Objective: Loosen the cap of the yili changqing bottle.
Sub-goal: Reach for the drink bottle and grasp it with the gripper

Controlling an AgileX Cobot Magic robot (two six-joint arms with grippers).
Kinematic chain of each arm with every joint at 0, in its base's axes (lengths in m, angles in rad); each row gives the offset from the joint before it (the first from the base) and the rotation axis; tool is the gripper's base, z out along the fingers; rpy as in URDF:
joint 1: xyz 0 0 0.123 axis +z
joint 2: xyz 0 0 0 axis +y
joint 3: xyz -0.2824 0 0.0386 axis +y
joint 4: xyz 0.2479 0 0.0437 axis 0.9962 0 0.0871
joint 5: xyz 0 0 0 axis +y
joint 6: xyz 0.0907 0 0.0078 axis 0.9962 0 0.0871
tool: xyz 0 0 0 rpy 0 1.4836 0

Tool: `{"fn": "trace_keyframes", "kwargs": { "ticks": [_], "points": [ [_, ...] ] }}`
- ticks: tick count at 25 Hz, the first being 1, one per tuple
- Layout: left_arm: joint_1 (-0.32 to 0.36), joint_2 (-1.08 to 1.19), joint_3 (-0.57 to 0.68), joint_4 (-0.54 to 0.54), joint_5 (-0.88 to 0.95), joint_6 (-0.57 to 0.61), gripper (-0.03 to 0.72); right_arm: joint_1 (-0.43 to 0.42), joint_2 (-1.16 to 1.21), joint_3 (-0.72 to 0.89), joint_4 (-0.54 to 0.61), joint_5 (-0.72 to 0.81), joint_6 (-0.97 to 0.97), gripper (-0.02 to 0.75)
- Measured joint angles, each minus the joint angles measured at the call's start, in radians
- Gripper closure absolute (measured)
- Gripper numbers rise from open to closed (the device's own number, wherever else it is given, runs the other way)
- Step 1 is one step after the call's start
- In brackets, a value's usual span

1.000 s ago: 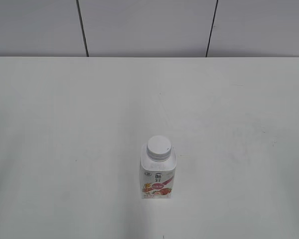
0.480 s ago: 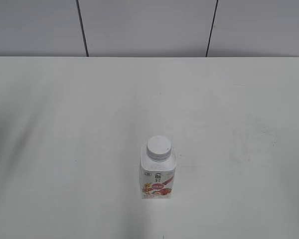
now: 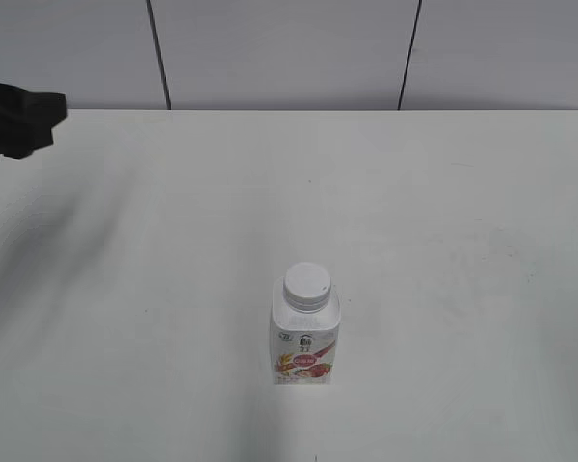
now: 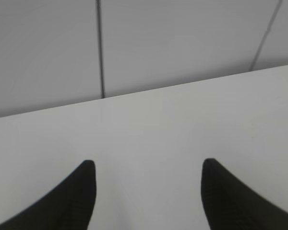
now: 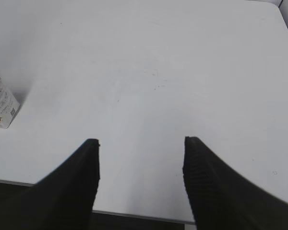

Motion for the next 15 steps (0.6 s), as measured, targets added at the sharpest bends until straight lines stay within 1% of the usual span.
{"fn": "trace_keyframes", "kwargs": {
  "ticks": [2, 4, 6, 9, 10, 12, 15],
  "points": [
    [0.025, 0.065, 0.0, 0.165, -0.139, -0.09, 0.256, 0.0, 0.0, 0.0, 0.0, 0.0, 0.0, 0.29],
    [0.053, 0.123, 0.0, 0.318, -0.249, -0.132, 0.256, 0.0, 0.0, 0.0, 0.0, 0.0, 0.0, 0.29],
    [0.064, 0.159, 0.0, 0.399, -0.311, -0.148, 0.256, 0.0, 0.0, 0.0, 0.0, 0.0, 0.0, 0.29],
    [0.068, 0.185, 0.0, 0.483, -0.388, -0.153, 0.256, 0.0, 0.0, 0.0, 0.0, 0.0, 0.0, 0.29],
    [0.079, 0.19, 0.0, 0.53, -0.432, -0.156, 0.256, 0.0, 0.0, 0.0, 0.0, 0.0, 0.0, 0.29],
    [0.122, 0.206, -0.003, 0.663, -0.542, -0.156, 0.256, 0.0, 0.0, 0.0, 0.0, 0.0, 0.0, 0.29],
    [0.215, 0.257, -0.01, 0.838, -0.688, -0.157, 0.256, 0.0, 0.0, 0.0, 0.0, 0.0, 0.0, 0.29]
  ]
}}
